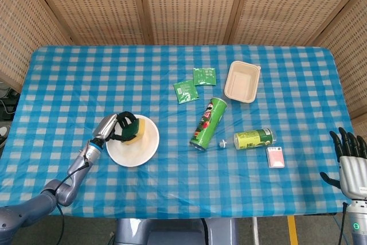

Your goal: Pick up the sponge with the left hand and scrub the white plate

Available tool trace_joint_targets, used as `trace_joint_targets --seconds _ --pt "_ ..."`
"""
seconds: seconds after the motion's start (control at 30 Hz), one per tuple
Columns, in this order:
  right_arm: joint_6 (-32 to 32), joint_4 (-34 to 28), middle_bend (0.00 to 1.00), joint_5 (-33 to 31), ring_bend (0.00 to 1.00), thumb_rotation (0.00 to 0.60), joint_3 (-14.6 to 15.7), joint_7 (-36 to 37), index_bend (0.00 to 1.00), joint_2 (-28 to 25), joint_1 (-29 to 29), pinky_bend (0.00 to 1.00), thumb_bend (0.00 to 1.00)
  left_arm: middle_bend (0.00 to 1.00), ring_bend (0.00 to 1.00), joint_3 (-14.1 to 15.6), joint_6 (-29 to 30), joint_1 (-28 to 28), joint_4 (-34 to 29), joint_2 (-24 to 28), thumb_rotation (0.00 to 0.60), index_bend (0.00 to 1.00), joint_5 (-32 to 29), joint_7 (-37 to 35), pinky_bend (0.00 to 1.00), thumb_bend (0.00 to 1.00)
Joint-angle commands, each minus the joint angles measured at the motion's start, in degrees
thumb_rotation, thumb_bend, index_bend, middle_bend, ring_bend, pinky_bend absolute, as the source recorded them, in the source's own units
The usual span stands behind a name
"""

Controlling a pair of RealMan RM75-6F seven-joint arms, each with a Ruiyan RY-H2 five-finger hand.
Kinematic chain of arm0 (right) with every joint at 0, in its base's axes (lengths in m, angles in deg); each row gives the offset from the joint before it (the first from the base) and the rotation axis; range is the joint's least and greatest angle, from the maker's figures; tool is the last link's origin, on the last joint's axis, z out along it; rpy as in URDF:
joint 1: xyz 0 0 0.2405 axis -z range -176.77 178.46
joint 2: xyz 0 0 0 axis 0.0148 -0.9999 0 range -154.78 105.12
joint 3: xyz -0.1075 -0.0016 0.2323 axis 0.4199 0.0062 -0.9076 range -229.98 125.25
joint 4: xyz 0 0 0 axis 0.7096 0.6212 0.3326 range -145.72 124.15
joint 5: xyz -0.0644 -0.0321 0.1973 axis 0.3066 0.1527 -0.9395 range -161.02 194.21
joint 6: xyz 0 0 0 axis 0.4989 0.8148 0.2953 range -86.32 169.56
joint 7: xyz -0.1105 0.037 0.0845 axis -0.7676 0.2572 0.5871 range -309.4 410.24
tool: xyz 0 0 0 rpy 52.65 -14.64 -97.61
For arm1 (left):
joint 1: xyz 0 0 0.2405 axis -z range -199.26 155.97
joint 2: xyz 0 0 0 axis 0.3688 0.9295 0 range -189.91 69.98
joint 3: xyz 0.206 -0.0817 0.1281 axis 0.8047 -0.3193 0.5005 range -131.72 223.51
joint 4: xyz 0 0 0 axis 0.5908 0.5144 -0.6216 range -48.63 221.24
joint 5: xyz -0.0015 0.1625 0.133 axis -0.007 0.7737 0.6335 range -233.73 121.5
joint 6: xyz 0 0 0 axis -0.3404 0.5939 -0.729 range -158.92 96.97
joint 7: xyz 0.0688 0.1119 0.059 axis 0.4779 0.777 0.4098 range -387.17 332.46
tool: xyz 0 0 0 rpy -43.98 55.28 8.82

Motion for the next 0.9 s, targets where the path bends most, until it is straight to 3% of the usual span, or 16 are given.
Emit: trace_joint_targets --seconds 0.03,0.5,0.9 --pt "-0.05 0.01 0.00 -0.05 0.00 0.600 -0.01 0.04 0.00 -0.02 0.00 0.00 0.00 0.50 0.48 0.03 0.21 0.02 0.34 -0.21 0.600 0.60 0.24 -0.82 0.49 0.30" --pt "0.20 -0.28 0.00 0.29 0.00 0.600 0.06 0.17 0.00 -0.17 0.11 0.00 0.00 0.50 0.48 -2.24 2.60 1.36 -6.29 4.25 0.600 0.60 0.34 0.41 0.49 0.30" --pt "-0.09 -0.04 0.00 -0.45 0.00 0.600 -0.24 0.69 0.00 -0.37 0.11 0.00 0.00 0.50 0.48 -3.55 -2.24 2.60 -2.80 -0.13 0.600 0.60 -3.05 2.39 0.49 0.30"
